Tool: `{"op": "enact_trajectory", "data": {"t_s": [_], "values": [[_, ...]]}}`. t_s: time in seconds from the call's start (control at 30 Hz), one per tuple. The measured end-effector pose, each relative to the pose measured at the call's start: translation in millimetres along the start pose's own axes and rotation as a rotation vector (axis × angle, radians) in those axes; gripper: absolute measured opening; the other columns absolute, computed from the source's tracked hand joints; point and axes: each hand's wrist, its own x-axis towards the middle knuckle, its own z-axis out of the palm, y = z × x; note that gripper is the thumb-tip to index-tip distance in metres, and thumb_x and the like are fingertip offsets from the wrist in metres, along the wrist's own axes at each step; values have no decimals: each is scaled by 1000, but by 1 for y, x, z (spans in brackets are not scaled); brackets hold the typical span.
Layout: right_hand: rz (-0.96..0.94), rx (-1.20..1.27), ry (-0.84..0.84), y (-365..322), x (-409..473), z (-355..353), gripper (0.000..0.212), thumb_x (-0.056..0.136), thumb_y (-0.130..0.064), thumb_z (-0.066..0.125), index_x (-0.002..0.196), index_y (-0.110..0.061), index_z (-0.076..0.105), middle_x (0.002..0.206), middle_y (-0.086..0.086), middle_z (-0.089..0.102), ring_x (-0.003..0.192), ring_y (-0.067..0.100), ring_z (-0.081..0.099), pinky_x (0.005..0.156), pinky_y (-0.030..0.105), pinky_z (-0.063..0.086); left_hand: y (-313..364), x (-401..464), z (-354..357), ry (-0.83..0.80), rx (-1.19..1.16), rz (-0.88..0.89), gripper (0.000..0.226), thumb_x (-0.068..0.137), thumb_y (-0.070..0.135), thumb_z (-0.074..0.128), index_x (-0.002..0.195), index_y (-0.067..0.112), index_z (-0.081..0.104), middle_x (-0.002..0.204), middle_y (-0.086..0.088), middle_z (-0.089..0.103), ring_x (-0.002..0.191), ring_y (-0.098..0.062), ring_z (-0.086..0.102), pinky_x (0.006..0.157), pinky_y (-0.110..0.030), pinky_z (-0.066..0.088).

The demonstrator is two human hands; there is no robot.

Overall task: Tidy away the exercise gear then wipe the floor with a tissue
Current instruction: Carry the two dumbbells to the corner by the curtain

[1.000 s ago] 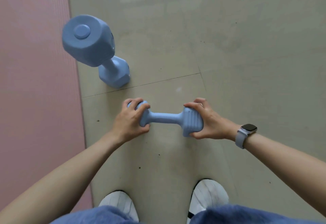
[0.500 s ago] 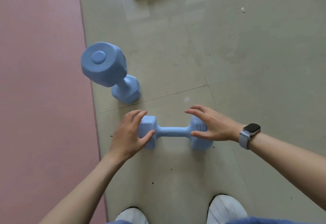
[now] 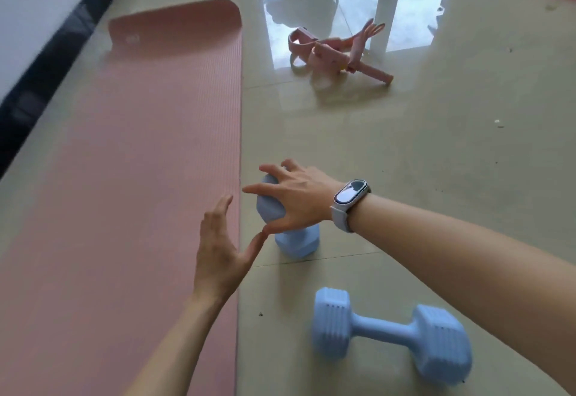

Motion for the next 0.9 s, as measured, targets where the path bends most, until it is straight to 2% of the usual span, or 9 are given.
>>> {"op": "enact_trajectory", "data": {"t_s": [0.1,0.17,0.33,0.43,0.5,0.57,0.67,0.8,0.9], "values": [[48,17,42,2,-7,5,71,71,-58,61,132,-39,30,135,4,34,113,34,40,70,36,43,0,4,5,-55,-7,19,92,67,61,52,139,9,32,140,-9,40,128,-24,40,99,-35,40],[107,65,33,7,-19,5,71,70,-53,64,130,-38,29,134,3,30,112,34,40,68,35,40,0,5,12,-126,-2,34,91,66,61,52,139,10,33,142,-8,39,130,-22,38,102,-29,33],[282,256,-4,54,-82,12,78,67,-44,68,131,-39,23,131,1,27,112,29,40,90,42,47,4,10,55,-400,128,79,83,77,41,69,144,21,26,151,1,26,139,-19,27,111,-32,28],[352,468,17,89,-129,37,86,63,-36,74,133,-35,25,130,-2,25,118,22,37,100,36,42,14,18,89,-592,150,-23,82,79,38,67,145,31,19,155,2,13,141,-22,20,111,-37,28],[388,590,63,100,-154,62,86,57,-38,74,129,-36,28,126,-5,25,116,16,37,100,34,43,22,23,112,-656,103,-78,80,79,32,69,144,34,21,155,-1,10,139,-24,27,107,-35,33],[415,689,148,105,-171,87,82,53,-42,70,124,-40,28,123,-6,25,113,13,36,100,33,43,27,25,129,-638,133,-62,74,79,30,69,141,36,29,153,-2,13,131,-29,38,102,-36,39],[434,728,175,112,-185,112,84,57,-30,77,127,-34,32,121,-5,24,113,15,38,99,29,42,33,25,140,-572,234,-10,66,77,30,69,135,36,38,147,-2,22,112,-33,52,89,-35,45],[451,725,151,119,-192,134,87,61,-20,80,134,-26,33,120,-4,22,111,18,42,95,21,37,34,20,148,-541,262,42,63,75,26,69,131,37,43,143,1,26,100,-33,56,81,-35,48],[450,740,154,120,-192,141,86,62,-20,79,134,-26,33,120,-4,21,111,20,44,95,25,40,35,21,149,-529,291,38,63,74,26,69,130,37,43,142,2,28,97,-34,57,80,-36,48]]}}
